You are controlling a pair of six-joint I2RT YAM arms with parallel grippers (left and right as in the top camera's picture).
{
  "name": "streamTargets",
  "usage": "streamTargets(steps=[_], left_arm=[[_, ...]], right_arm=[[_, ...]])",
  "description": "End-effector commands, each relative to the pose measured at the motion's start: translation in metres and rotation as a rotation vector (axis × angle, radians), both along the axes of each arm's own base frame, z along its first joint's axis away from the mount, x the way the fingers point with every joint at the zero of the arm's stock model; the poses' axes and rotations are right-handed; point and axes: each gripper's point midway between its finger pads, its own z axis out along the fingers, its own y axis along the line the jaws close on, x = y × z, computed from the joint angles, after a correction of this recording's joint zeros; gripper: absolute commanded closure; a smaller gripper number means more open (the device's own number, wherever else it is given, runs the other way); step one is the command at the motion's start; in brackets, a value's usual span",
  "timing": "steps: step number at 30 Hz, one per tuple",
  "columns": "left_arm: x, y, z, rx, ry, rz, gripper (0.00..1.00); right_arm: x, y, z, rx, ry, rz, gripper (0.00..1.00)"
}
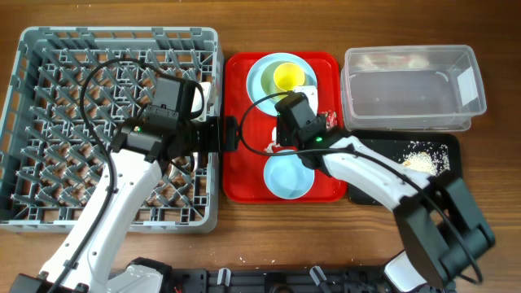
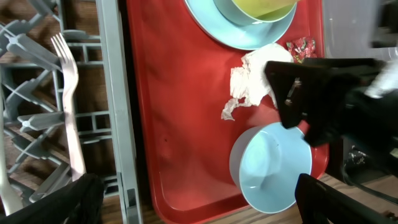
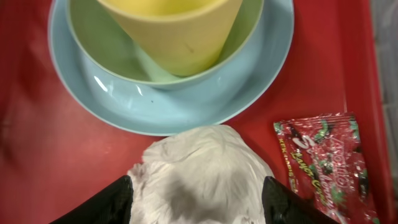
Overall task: Sort waste into correct bins and load items into the dishwasher rack
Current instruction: 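Grasp the white tissue with the right gripper and drop it into the clear bin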
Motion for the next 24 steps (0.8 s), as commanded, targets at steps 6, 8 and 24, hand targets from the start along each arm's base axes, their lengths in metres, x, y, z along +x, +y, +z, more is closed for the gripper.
streamTargets(steps=[6,8,24], left_arm=[[0.003,0.0,0.008,-0.016,-0.017,0.007,0.0],[0.003,0.0,0.008,-0.016,-0.017,0.007,0.0],[0.003,0.0,0.008,-0.016,-0.017,0.007,0.0]], right_arm=[[-0.002,-0.006,-0.03,-0.036,0.062,-0.043,0.92],[0.005,-0.004,0.003,-0.012,0.008,-0.03,0.96],[0.046,-0.239,0.08,0.02,-0.127,-0.483,0.79]])
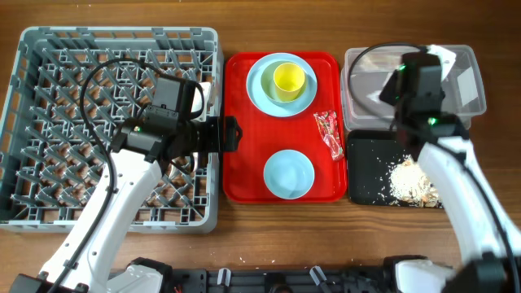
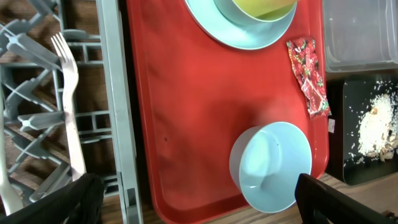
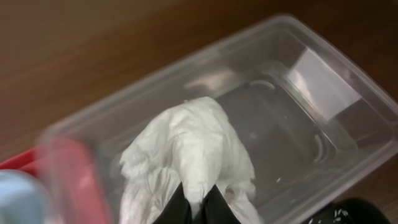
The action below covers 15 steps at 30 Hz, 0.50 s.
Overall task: Sort waste into correct bins and load items into the dishwasher rack
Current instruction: 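Grasp the white tissue with the right gripper and drop it into the clear bin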
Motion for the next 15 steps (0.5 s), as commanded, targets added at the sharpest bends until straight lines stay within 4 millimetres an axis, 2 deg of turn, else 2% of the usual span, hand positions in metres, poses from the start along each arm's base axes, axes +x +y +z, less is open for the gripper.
streamTargets(steps=[1,2,3,4,7,8,9,11,12,13,14,15], left_arm=[[0.003,0.0,0.008,-0.016,-0.017,0.007,0.0],[0.003,0.0,0.008,-0.016,-0.017,0.007,0.0],[0.003,0.0,0.008,-0.015,-0.017,0.007,0.0],[0.003,0.0,0.008,-0.015,-0.017,0.007,0.0],[0.003,0.0,0.008,-0.016,-0.017,0.007,0.0],[0.003,0.0,0.008,-0.015,-0.017,0.007,0.0],[0.003,0.0,0.008,-0.016,-0.017,0.007,0.0],[0.003,0.0,0.008,-0.016,-0.017,0.007,0.0],[0.003,0.0,0.008,-0.016,-0.017,0.007,0.0],[0.003,0.0,0.008,-0.016,-0.017,0.007,0.0],[0.003,0.0,0.008,-0.016,-0.017,0.007,0.0],[0.003,0.0,0.008,-0.016,-0.017,0.007,0.0]], right_arm=[[0.015,0.001,-0.052,0.081,0.106,0.147,0.45],[0.019,0.002,-0.053,0.078,0.105,0.205,0.12],[0.02,-0.001,-0.049,0.077,0.097,0.205,0.01],[0.018,-0.003,-0.04,0.078,0.087,0.2,0.0],[0.008,0.005,-0.007,0.072,0.039,0.259,0.0],[0.003,0.014,0.009,0.077,0.007,0.315,0.0],[-0.008,0.035,0.04,0.11,-0.067,0.426,0.01],[-0.03,0.066,0.08,0.179,-0.165,0.572,0.15],[-0.049,0.087,0.102,0.203,-0.215,0.654,0.21],[-0.063,0.098,0.115,0.195,-0.238,0.691,0.24],[-0.078,0.111,0.122,0.156,-0.247,0.759,0.31],[-0.09,0.126,0.122,0.137,-0.233,0.817,0.37]])
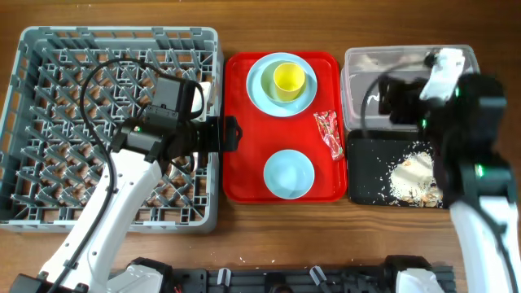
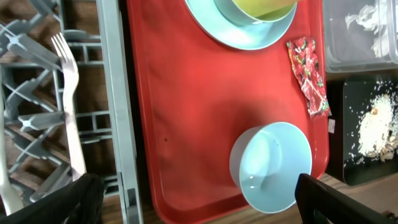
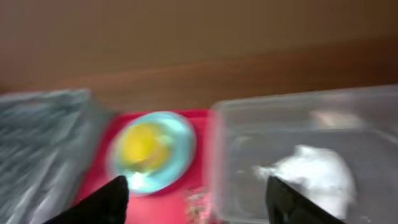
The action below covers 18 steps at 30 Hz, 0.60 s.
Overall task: Sort waste into correct bins and load items into the dishwasher rack
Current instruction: 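Grasp the white tissue with the right gripper and drop it into the clear bin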
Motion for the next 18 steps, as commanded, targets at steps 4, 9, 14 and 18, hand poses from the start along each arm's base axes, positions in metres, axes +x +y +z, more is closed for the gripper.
streamTargets(steps=[4,9,14,18], left_arm=[[0.003,0.0,0.008,-0.016,-0.018,0.007,0.0],[0.003,0.0,0.008,-0.016,-0.018,0.007,0.0],[0.003,0.0,0.008,-0.015,-0.018,0.007,0.0],[0.003,0.0,0.008,-0.016,-0.018,0.007,0.0]], right_arm=[[-0.055,0.092,-0.023,-0.037,0.128,0.368,0.57],[-0.044,0.112,-0.099,-0.139,0.377,0.276,0.58],[-0.018,0.091,-0.203,-0.357,0.621,0.095,0.54],[0.0,0.086,-0.252,-0.414,0.667,0.021,0.54]])
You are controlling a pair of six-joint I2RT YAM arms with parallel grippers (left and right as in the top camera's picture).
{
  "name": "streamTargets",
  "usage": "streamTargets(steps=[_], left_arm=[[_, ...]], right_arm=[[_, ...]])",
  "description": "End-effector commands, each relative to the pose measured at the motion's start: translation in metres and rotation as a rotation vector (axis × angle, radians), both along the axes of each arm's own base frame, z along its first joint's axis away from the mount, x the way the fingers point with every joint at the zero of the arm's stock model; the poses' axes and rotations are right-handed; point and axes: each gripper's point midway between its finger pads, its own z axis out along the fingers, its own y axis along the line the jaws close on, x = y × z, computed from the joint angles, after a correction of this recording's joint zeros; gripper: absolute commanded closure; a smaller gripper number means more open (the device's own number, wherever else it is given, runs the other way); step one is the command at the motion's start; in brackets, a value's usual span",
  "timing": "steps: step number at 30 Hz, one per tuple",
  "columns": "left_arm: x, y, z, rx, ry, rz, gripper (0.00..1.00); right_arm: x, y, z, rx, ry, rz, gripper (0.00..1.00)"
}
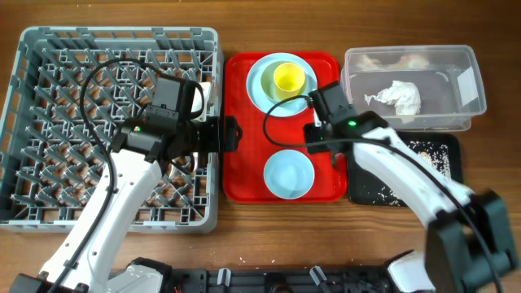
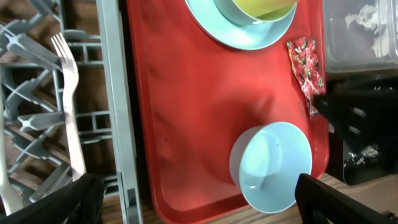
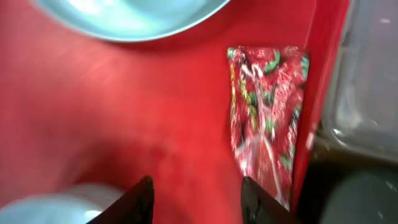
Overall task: Sort waste into correct bins and load items into the dishwasher rack
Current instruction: 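Grasp the white tissue with the right gripper and drop it into the clear bin, then grasp the red candy wrapper with the right gripper and drop it into the clear bin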
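Observation:
A red candy wrapper (image 3: 264, 124) lies at the right edge of the red tray (image 1: 244, 122). My right gripper (image 3: 198, 202) hangs open low over the tray, its right finger at the wrapper's lower left edge, nothing held. The wrapper (image 2: 305, 68) also shows in the left wrist view. On the tray are a blue plate (image 1: 262, 81) carrying a green bowl and yellow cup (image 1: 288, 77), and a blue bowl (image 1: 288, 175). A crumpled white napkin (image 1: 399, 95) lies in the clear bin (image 1: 468, 102). My left gripper (image 2: 193, 205) is open at the tray's left edge.
The grey dish rack (image 1: 114, 122) fills the left side, with a fork (image 2: 67, 93) lying in it. A black tray (image 1: 444, 150) with food crumbs sits below the clear bin. The right arm lies across that black tray.
My right gripper, open up near the clear bin before, is now down over the tray beside the candy wrapper, still open. The napkin stays in the bin. The left arm has not moved.
My right gripper stood open around the napkin on the tray. Then it was shut on the napkin over the clear bin. Then it was open with the napkin lying in the bin. Now it is open at the candy wrapper.

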Motion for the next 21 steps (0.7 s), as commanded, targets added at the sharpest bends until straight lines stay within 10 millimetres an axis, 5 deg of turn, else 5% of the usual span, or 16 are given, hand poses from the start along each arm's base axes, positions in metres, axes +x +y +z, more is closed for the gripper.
streamTargets(steps=[1,9,13,16,21], left_arm=[[0.003,0.0,0.008,-0.016,-0.018,0.007,0.0],[0.003,0.0,0.008,-0.016,-0.018,0.007,0.0],[0.003,0.0,0.008,-0.016,-0.018,0.007,0.0],[0.003,0.0,0.008,-0.016,-0.018,0.007,0.0],[0.003,0.0,0.008,-0.015,-0.018,0.007,0.0]], right_arm=[[0.009,-0.02,-0.032,-0.12,0.009,-0.104,0.54],[-0.014,0.004,-0.053,0.002,0.159,-0.041,0.55],[-0.024,0.021,-0.053,0.095,0.211,-0.003,0.49],[-0.018,0.012,-0.038,0.051,0.161,-0.02,0.54],[0.01,-0.027,0.009,-0.119,-0.07,-0.12,0.92]])
